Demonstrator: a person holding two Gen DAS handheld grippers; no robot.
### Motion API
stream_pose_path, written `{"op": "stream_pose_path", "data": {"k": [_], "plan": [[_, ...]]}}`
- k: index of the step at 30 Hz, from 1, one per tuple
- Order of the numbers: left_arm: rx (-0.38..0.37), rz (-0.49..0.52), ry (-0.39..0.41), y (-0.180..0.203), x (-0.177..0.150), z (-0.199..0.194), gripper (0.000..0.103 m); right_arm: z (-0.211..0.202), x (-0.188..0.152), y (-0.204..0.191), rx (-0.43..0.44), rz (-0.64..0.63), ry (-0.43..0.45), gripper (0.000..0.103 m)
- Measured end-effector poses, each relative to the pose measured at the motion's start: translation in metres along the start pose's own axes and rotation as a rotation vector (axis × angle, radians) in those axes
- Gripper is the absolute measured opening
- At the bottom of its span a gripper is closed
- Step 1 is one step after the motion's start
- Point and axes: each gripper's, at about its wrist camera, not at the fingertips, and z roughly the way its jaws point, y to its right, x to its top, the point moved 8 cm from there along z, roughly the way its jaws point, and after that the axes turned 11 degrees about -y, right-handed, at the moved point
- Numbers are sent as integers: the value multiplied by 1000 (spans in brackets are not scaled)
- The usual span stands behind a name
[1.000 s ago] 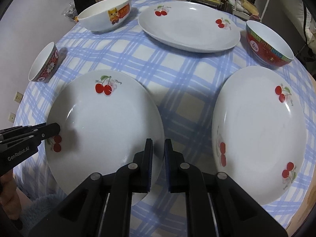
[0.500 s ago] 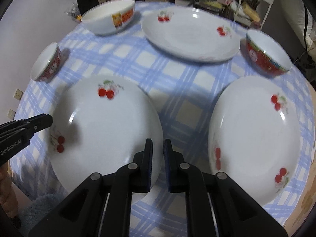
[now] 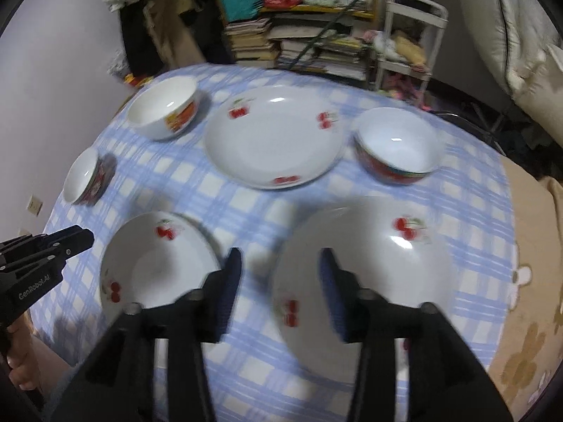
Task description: Organize plates and bowls
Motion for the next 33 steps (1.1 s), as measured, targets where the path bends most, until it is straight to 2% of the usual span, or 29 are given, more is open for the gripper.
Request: {"op": "stream_pose_path", "data": {"k": [2,4,6,11,14,16,19,27,33], "plan": [[9,26,6,14,7,-3,22,-5,0,20,1,45,9,72],[17,66,10,33,14,-4,28,-7,-1,37,8,91,3,87],[23,86,9,48,18,-4,33,-8,-4,56,18,142,1,90],[23,134,12,81,26,-1,51,-11,-12,96,21,226,-3,91],[26,165,-1,100,27,7,59,-11,-16,118,-11,259,2,91],[20,180,-18,111,27,16,60,-8,-21,132,-10,300,-7,91],[36,201,-28,123,26,28,60,0,-27,147,36,341,-24,91],[42,233,-81,150,19,60,60,34,-40,172,66,370,-97,90],[34,237,-125,160,17,79,60,59,-48,176,123,388,-158,75]]}}
